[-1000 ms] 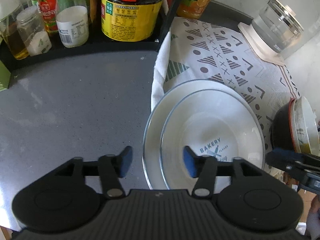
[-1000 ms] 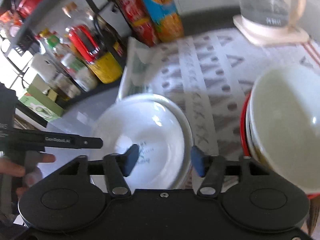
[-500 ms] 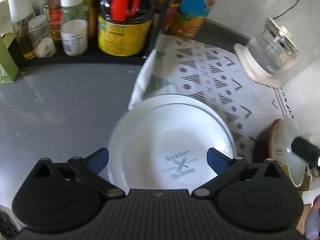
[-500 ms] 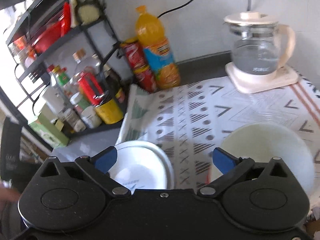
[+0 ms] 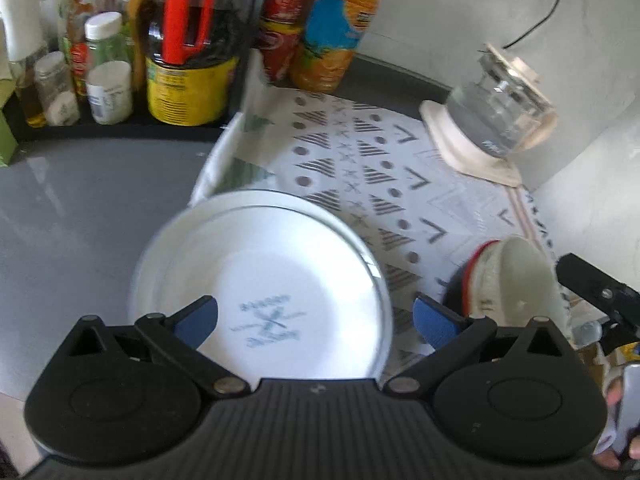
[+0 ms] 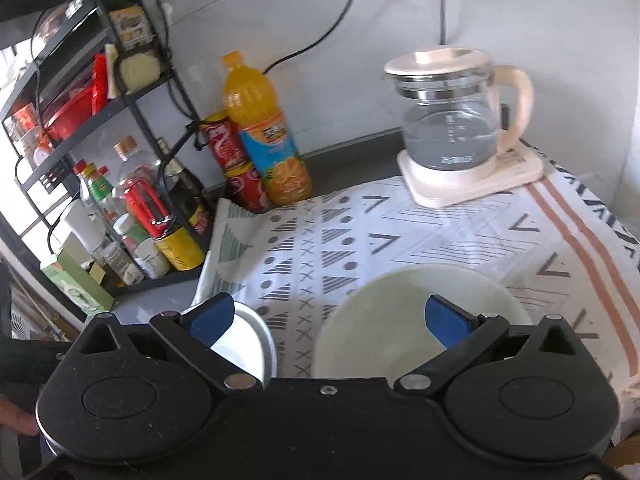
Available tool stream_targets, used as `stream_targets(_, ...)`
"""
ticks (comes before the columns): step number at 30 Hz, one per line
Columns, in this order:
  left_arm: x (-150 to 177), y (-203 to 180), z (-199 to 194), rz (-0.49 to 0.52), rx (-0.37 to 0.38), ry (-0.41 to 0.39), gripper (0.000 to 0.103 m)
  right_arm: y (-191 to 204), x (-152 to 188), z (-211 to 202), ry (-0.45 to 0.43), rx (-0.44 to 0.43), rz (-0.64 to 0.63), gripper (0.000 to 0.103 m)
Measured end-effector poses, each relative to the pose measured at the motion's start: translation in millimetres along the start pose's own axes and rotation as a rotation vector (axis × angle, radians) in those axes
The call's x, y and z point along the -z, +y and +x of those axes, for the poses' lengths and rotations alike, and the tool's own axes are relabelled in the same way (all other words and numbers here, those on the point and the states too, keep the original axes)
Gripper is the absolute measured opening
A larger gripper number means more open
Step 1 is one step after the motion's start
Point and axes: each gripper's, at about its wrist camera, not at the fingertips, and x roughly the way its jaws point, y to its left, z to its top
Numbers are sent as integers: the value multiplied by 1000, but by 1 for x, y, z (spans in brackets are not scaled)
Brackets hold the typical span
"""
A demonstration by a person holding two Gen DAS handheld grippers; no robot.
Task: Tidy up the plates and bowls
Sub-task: 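Move both grippers toward the bowls nested in the red bowl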
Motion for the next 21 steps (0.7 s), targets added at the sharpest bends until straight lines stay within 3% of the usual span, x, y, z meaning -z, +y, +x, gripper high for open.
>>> stream_targets(8,4,-38,4,58,-1,-29,103,-37,5,-12,0,42,37,103)
stream_targets(21,-6,-86,28,137,29,21,103,-78,12,-18,45,114,83,102)
